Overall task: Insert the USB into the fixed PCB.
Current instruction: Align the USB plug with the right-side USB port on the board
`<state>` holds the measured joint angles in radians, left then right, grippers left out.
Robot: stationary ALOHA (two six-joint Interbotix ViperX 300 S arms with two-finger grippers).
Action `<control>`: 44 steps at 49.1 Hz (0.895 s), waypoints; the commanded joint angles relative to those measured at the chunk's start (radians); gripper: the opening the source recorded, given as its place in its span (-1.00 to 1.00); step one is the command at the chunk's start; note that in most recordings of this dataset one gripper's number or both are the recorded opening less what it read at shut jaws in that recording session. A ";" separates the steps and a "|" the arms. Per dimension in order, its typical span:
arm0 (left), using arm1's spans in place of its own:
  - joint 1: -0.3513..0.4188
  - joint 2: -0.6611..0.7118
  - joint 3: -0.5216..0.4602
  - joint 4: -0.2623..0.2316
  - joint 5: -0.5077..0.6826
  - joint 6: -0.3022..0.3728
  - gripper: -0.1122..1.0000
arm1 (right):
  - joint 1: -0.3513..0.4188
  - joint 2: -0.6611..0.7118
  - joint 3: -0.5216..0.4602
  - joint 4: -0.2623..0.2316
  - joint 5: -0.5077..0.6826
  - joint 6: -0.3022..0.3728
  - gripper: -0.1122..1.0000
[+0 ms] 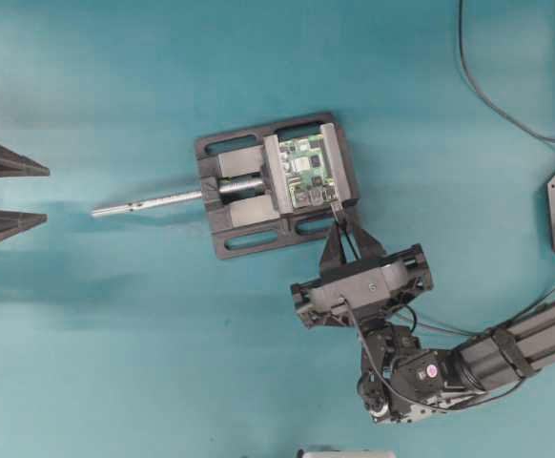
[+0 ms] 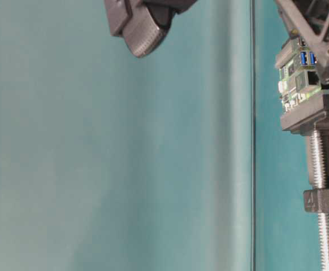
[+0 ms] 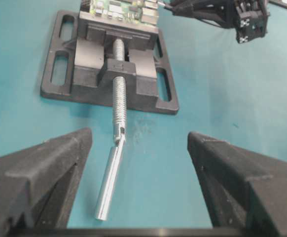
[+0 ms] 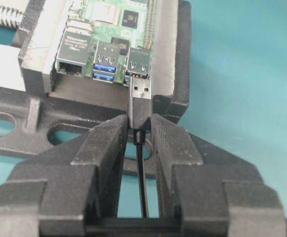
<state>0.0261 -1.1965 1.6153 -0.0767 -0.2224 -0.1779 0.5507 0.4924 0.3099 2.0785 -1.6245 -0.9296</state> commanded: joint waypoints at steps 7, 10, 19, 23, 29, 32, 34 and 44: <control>0.000 0.017 -0.012 0.003 -0.005 -0.011 0.91 | -0.003 -0.046 -0.014 -0.011 -0.008 -0.003 -0.42; -0.002 0.017 -0.012 0.003 -0.005 -0.011 0.91 | -0.003 -0.046 -0.014 -0.021 -0.008 -0.003 -0.42; 0.000 0.017 -0.012 0.005 -0.005 -0.011 0.91 | -0.008 -0.046 -0.017 -0.041 -0.005 -0.005 -0.42; 0.000 0.017 -0.012 0.003 -0.005 -0.011 0.91 | -0.008 -0.046 -0.014 -0.041 -0.003 -0.005 -0.42; 0.000 0.017 -0.012 0.005 -0.005 -0.011 0.91 | -0.008 -0.046 -0.011 -0.038 0.000 -0.003 -0.42; -0.002 0.017 -0.012 0.005 -0.005 -0.011 0.91 | -0.008 -0.046 -0.009 -0.028 0.003 -0.003 -0.42; 0.000 0.017 -0.012 0.005 -0.005 -0.011 0.91 | -0.008 -0.046 -0.009 -0.018 0.005 -0.003 -0.42; 0.000 0.017 -0.012 0.005 -0.005 -0.011 0.91 | -0.008 -0.046 -0.009 -0.006 0.005 -0.005 -0.42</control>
<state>0.0261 -1.1965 1.6153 -0.0767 -0.2224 -0.1779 0.5446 0.4924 0.3083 2.0724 -1.6168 -0.9311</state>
